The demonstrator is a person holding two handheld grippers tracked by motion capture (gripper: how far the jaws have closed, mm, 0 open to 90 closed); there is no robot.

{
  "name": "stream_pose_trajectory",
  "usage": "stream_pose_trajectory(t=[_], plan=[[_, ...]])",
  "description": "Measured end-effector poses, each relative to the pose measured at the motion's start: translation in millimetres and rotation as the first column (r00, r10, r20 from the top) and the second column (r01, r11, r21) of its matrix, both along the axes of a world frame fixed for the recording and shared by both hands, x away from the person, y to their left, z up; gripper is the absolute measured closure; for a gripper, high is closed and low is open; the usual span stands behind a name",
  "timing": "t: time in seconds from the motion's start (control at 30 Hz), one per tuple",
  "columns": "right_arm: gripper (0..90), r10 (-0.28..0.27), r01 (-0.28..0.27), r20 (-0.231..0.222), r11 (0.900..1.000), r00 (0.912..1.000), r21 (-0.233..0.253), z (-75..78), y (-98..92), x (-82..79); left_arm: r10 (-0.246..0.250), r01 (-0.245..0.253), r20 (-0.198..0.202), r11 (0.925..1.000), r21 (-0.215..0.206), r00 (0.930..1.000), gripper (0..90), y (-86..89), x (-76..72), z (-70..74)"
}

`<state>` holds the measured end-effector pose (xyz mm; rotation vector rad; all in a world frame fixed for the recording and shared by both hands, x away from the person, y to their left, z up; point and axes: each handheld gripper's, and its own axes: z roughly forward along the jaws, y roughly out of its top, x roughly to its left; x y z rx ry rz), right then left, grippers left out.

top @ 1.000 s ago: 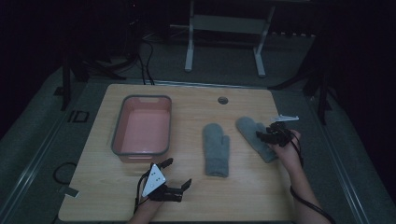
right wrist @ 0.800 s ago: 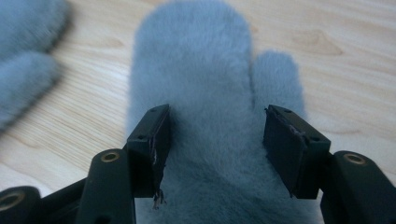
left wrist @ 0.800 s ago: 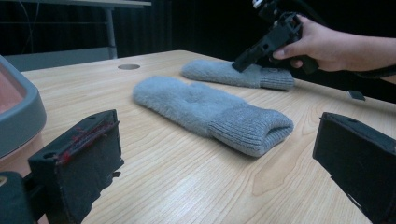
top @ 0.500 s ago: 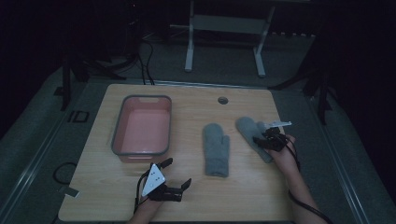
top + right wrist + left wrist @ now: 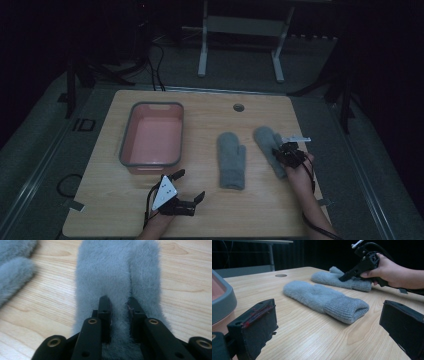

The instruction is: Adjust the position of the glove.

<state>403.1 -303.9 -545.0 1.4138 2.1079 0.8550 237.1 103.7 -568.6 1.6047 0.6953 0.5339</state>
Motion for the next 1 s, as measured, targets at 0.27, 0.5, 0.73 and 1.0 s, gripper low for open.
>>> stream_pose_trajectory(t=[0.27, 0.5, 0.73, 1.0], plan=[[80.7, -0.110, 0.111, -0.023, 0.991, 0.9937, 0.073, 2.4, 7.6, -9.0, -0.007, 0.007, -0.016, 1.0000, 0.003, 0.9998, 1.4, -1.9, -0.1, 0.5], [81.3, -0.232, 0.236, -0.052, 0.966, 0.9714, 0.106, 10.9, 22.4, -23.4, 0.000, 0.000, -0.014, 1.0000, 0.001, 0.9999, 1.4, -0.9, -0.9, 3.2], [81.5, -0.261, 0.266, -0.060, 0.956, 0.9635, 0.120, 12.2, 35.3, -34.2, -0.012, 0.012, 0.005, 0.9998, -0.018, 0.9999, 1.4, -1.3, -5.9, 7.8], [81.7, -0.315, 0.315, -0.031, 0.928, 0.9485, 0.198, 32.5, 41.6, -49.4, -0.004, 0.004, 0.004, 0.9998, -0.021, 1.0000, 1.4, 0.2, -3.9, 7.6]])
